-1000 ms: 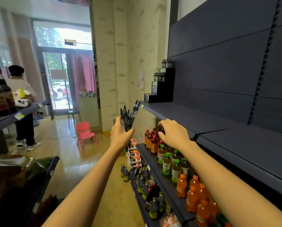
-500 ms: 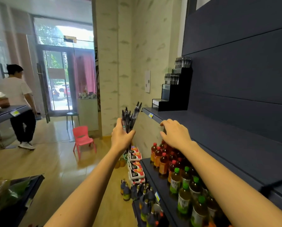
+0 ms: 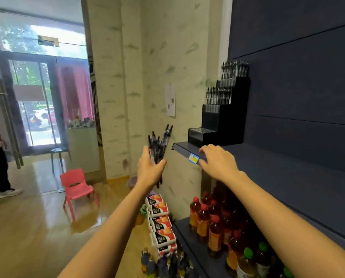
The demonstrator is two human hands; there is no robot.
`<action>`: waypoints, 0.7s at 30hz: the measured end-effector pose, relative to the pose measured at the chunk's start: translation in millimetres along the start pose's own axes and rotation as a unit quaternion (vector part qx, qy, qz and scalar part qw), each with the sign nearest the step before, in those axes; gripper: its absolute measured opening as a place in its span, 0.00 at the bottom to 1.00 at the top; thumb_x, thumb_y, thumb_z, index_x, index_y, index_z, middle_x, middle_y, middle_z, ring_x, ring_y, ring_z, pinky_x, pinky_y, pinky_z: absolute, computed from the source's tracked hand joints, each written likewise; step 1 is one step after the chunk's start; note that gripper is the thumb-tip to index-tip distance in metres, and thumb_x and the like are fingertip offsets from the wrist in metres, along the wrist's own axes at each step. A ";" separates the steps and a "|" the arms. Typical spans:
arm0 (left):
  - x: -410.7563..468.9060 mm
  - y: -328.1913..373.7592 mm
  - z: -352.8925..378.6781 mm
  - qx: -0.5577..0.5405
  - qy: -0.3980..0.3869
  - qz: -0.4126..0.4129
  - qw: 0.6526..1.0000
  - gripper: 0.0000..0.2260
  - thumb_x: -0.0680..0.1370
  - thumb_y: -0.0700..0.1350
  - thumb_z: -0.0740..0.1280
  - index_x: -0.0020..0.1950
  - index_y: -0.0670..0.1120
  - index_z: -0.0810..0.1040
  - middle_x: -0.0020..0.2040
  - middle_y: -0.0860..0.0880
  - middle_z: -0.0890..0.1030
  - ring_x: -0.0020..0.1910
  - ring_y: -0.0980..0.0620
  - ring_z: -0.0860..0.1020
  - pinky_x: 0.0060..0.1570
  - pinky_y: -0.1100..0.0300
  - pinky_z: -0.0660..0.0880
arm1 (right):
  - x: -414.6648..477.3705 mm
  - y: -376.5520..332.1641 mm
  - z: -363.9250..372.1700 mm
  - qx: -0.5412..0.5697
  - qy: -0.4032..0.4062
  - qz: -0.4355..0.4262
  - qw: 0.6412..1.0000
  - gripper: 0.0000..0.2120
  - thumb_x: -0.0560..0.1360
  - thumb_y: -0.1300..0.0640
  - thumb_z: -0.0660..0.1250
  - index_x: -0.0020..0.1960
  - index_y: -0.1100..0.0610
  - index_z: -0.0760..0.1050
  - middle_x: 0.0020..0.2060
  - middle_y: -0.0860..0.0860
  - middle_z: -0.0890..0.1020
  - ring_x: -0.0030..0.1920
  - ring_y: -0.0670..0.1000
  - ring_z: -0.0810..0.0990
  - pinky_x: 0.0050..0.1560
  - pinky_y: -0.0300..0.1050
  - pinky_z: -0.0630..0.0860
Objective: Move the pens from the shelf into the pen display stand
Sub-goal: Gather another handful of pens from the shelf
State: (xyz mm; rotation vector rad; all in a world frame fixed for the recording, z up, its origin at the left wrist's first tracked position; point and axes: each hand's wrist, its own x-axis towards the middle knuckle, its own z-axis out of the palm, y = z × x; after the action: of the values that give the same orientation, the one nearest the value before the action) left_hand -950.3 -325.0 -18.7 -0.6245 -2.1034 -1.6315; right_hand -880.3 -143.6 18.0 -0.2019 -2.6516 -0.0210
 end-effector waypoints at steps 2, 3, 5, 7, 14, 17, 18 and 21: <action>33.5 -19.1 2.9 -0.002 -0.021 0.012 1.000 0.17 0.73 0.38 0.68 0.59 0.45 0.68 0.49 0.48 0.77 0.46 0.43 0.78 0.48 0.40 0.78 | 28.6 -2.6 9.5 -0.005 0.006 0.024 1.000 0.18 0.80 0.51 0.58 0.69 0.54 0.66 0.64 0.52 0.72 0.63 0.54 0.71 0.56 0.49 0.72; 50.1 -28.5 4.6 -0.007 -0.027 0.017 0.999 0.17 0.73 0.38 0.68 0.59 0.45 0.69 0.49 0.48 0.77 0.46 0.42 0.78 0.47 0.40 0.77 | 41.6 -4.2 14.3 -0.008 0.010 0.035 0.999 0.19 0.80 0.51 0.58 0.69 0.54 0.66 0.65 0.52 0.72 0.64 0.54 0.71 0.56 0.49 0.72; 80.4 -44.3 9.5 -0.022 -0.033 0.022 0.999 0.16 0.73 0.38 0.68 0.59 0.46 0.69 0.49 0.49 0.78 0.46 0.42 0.78 0.48 0.40 0.77 | 65.2 -6.9 23.8 -0.015 0.011 0.050 0.999 0.19 0.80 0.51 0.58 0.70 0.54 0.65 0.65 0.52 0.72 0.64 0.54 0.71 0.56 0.49 0.72; 107.5 -58.5 16.5 -0.045 -0.044 0.027 0.998 0.16 0.73 0.38 0.68 0.57 0.47 0.69 0.49 0.49 0.78 0.47 0.43 0.78 0.49 0.41 0.77 | 89.4 -9.1 35.8 -0.021 0.006 0.061 0.998 0.19 0.80 0.51 0.58 0.70 0.54 0.65 0.65 0.52 0.71 0.64 0.54 0.71 0.56 0.48 0.72; 200.7 -99.4 54.1 -0.098 -0.106 0.043 0.989 0.16 0.74 0.35 0.66 0.57 0.49 0.67 0.45 0.54 0.76 0.43 0.47 0.77 0.49 0.44 0.78 | 168.5 2.9 75.3 -0.066 0.018 0.112 0.991 0.19 0.80 0.50 0.58 0.69 0.55 0.66 0.64 0.52 0.72 0.64 0.54 0.71 0.55 0.49 0.72; 239.6 -111.0 77.7 -0.116 -0.126 0.063 0.983 0.16 0.74 0.33 0.65 0.57 0.49 0.66 0.45 0.47 0.76 0.41 0.44 0.77 0.44 0.50 0.78 | 199.8 17.3 88.7 -0.067 0.035 0.134 0.988 0.18 0.80 0.51 0.58 0.68 0.55 0.67 0.63 0.53 0.73 0.62 0.55 0.72 0.53 0.49 0.72; 251.5 -112.8 85.7 -0.130 -0.130 0.063 0.981 0.16 0.75 0.33 0.65 0.57 0.48 0.66 0.45 0.46 0.76 0.39 0.45 0.77 0.41 0.54 0.78 | 208.8 21.8 92.3 -0.062 0.035 0.142 0.987 0.18 0.80 0.51 0.58 0.68 0.55 0.67 0.63 0.53 0.73 0.62 0.54 0.72 0.53 0.49 0.73; 284.8 -116.1 108.6 -0.154 -0.161 0.064 0.973 0.14 0.75 0.33 0.65 0.56 0.47 0.67 0.43 0.44 0.76 0.35 0.49 0.75 0.35 0.60 0.76 | 232.4 32.7 100.7 -0.069 0.035 0.161 0.984 0.18 0.80 0.51 0.58 0.68 0.55 0.67 0.63 0.52 0.73 0.62 0.54 0.72 0.53 0.49 0.73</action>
State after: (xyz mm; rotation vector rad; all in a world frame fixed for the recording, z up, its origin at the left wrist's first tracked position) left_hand -1254.5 -216.0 25.3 -1.1709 -1.9790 -1.9040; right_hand -1125.4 -73.9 35.8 -0.6601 -2.5185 -0.1036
